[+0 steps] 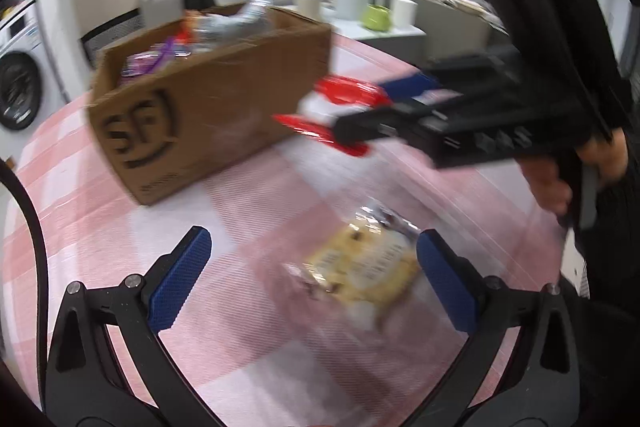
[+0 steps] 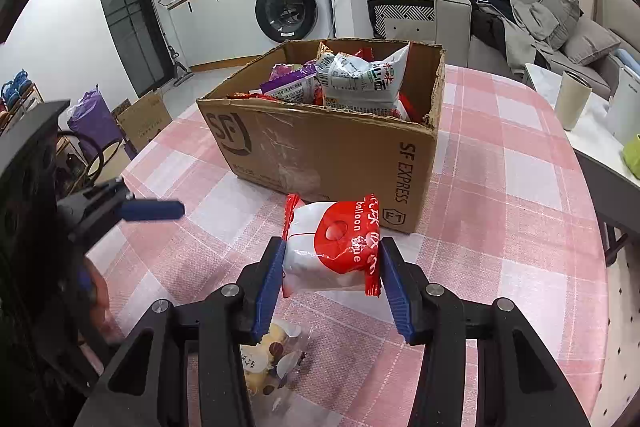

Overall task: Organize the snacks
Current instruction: 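Grasp the red balloon-glue pack with the right gripper while the left grasps the bread pack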

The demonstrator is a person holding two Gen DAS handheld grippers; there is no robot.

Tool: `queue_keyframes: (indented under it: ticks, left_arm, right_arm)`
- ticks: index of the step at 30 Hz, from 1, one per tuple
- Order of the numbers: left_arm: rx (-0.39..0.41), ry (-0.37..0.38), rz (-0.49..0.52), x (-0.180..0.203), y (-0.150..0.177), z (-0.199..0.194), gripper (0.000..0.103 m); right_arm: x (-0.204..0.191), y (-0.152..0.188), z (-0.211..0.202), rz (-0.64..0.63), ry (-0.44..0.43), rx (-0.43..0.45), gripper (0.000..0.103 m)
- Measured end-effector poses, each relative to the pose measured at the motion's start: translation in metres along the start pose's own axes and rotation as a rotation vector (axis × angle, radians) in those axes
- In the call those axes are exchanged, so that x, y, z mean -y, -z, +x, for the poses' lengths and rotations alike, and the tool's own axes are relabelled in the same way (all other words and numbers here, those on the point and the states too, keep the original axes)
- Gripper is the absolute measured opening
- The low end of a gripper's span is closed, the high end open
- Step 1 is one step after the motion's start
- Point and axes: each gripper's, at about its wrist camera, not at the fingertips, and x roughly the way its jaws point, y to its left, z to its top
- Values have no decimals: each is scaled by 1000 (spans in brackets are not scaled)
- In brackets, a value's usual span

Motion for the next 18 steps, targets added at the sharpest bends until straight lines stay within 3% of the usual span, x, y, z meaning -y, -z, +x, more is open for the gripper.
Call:
queue_keyframes:
  ticks: [5,13,18]
  left_arm:
    - [-58,-11,68,21,7,19,102]
    - [-111,31,24,23,11,39,102]
    - [-126,3,4,23,9,49,96]
  right_arm:
    - [-4,1,6,-8,-9,-10,48]
    - [-5,2,15,-2,-9,-26,48]
    - [-1,2,17,8,-3,-32,48]
